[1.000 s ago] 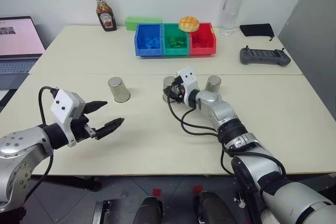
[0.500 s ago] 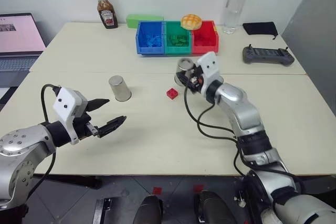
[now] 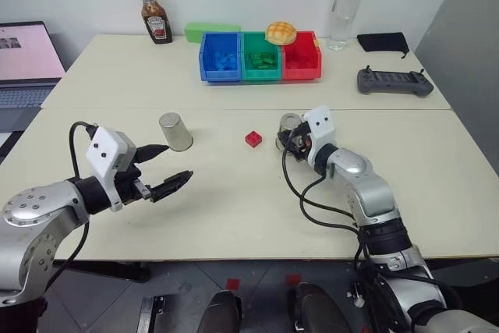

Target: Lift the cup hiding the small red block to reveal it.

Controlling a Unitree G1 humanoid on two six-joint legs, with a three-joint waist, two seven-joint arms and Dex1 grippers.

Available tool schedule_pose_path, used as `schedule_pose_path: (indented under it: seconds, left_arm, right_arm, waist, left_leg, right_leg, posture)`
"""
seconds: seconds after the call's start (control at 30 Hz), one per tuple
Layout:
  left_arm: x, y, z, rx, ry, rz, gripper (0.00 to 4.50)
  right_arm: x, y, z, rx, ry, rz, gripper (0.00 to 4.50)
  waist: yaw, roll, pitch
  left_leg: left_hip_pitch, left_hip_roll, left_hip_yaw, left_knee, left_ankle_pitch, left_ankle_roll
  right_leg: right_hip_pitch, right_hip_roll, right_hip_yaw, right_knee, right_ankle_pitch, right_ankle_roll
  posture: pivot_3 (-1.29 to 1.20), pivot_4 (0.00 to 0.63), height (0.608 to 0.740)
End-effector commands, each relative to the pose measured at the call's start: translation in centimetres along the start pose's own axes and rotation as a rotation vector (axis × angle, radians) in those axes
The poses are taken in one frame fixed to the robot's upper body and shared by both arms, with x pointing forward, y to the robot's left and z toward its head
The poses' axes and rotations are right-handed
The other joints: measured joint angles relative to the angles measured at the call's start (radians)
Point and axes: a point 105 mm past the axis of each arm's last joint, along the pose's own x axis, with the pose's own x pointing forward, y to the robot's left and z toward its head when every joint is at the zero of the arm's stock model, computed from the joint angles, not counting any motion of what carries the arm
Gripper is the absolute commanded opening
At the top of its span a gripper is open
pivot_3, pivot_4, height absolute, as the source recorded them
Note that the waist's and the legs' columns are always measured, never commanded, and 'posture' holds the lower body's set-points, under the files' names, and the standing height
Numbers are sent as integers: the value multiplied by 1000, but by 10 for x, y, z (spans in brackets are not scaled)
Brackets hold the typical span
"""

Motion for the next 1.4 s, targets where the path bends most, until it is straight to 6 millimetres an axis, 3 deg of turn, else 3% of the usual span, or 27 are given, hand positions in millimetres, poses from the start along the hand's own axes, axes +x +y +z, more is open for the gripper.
schedule_pose_path:
  seconds: [0.03,0.1,0.17,0.37,0.57,0.8,1.03,1.4]
  left_arm:
    - [-1,1,6,22,-24,-1,4500]
    - [-1,1,6,22,-24,1,4500]
    - [-2,2,5,22,-24,3,4500]
    - [-2,3,4,20,-23,9,4500]
    - [-3,7,2,32,-17,29,4500]
    - [-8,17,-3,60,26,100,4500]
    - [-19,18,-14,122,128,118,4500]
    - [-17,13,-5,109,56,93,4500]
  right_arm:
    - [6,-3,12,-21,-39,-18,2642]
    - [9,-6,9,-12,-28,-27,2642]
    - [9,-10,8,3,-28,-40,3358]
    - [4,-10,23,46,-82,-22,4480]
    - [-21,-1,53,28,-158,54,4480]
    - [-64,32,59,7,-170,247,4480]
    - [-103,17,36,-44,-17,281,4480]
    - [-123,10,15,-56,30,316,4480]
  waist:
    - [0,0,0]
    - [0,0,0]
    - [0,0,0]
    - [0,0,0]
    - [3,0,0]
    - [4,0,0]
    - [5,0,0]
    - [5,-1,0]
  left_leg:
    - [0,0,0,0,0,0]
    - [0,0,0,0,0,0]
    - [0,0,0,0,0,0]
    - [0,0,0,0,0,0]
    - [0,0,-1,0,0,0]
    - [0,0,-1,0,0,0]
    - [1,0,-1,1,0,0]
    - [1,0,0,1,0,0]
  right_leg:
    - [0,0,0,0,0,0]
    - [0,0,0,0,0,0]
    - [0,0,0,0,0,0]
    - [0,0,0,0,0,0]
    - [0,0,0,0,0,0]
    - [0,-1,0,0,0,0]
    - [1,0,-1,0,0,0]
    - [1,0,0,0,0,0]
  posture:
    - [0,150,740]
    - [0,150,740]
    - [0,150,740]
    - [0,150,740]
    - [0,150,740]
    - [0,150,740]
    - [0,150,740]
    - [0,150,740]
